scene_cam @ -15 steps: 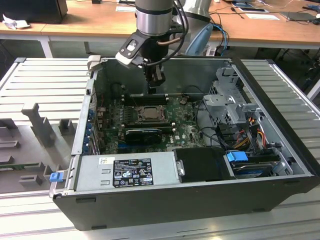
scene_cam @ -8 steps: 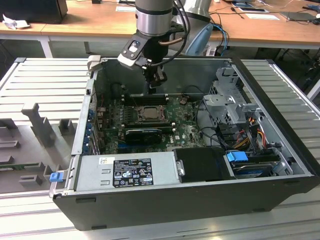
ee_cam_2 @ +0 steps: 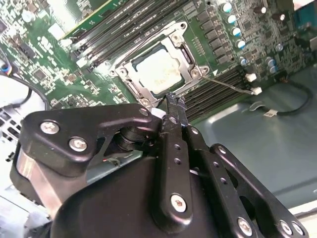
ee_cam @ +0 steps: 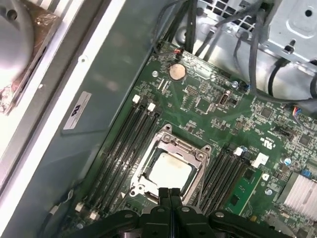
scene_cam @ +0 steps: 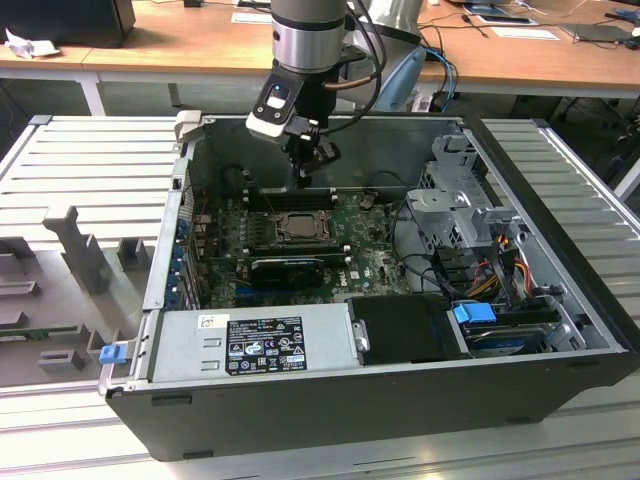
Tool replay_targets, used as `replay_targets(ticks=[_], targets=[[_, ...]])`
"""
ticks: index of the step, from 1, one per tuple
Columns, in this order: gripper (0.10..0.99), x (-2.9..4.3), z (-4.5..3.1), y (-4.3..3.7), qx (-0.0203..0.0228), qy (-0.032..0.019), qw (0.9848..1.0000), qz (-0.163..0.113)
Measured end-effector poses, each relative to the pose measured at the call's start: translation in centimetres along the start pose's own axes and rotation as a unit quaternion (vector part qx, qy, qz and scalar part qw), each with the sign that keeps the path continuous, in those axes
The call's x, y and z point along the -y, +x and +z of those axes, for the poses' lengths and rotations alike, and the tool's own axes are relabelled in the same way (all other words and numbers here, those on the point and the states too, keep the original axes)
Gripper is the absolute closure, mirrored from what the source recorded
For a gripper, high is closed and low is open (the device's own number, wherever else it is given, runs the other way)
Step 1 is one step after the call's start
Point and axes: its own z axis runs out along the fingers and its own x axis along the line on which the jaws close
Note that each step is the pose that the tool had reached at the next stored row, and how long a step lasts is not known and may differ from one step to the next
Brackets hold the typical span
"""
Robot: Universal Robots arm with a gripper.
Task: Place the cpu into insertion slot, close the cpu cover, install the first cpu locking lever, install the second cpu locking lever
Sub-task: 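Install the first cpu locking lever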
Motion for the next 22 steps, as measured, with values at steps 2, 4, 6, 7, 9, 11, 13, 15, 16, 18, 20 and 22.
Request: replay_targets(ticks=[2,4,6,7,9,11,13,15,16,18,20,22], targets=[[0.980,0.00,0.00,0.00,-0.0004,0.0004,0.9999,-0.017],[0.980,0.00,0.03,0.00,-0.0012,0.0010,0.9991,-0.042],[0.980,0.00,0.08,0.00,-0.0018,0.0016,0.9977,-0.067],[0.980,0.00,0.10,0.00,-0.0023,0.0021,0.9963,-0.086],[0.980,0.01,0.13,0.00,-0.0034,0.0031,0.9919,-0.127],[0.980,0.01,0.14,0.00,-0.0039,0.0037,0.9892,-0.147],[0.980,0.01,0.16,0.00,-0.0049,0.0045,0.9833,-0.182],[0.980,0.00,0.17,0.00,-0.0057,0.0052,0.9774,-0.211],[0.980,0.01,0.17,0.00,-0.0061,0.0056,0.9739,-0.227],[0.980,0.01,0.17,0.00,-0.0066,0.0060,0.9701,-0.243],[0.980,0.01,0.17,0.00,-0.0071,0.0065,0.9649,-0.262],[0.980,0.01,0.18,0.00,-0.0077,0.0070,0.9587,-0.284]])
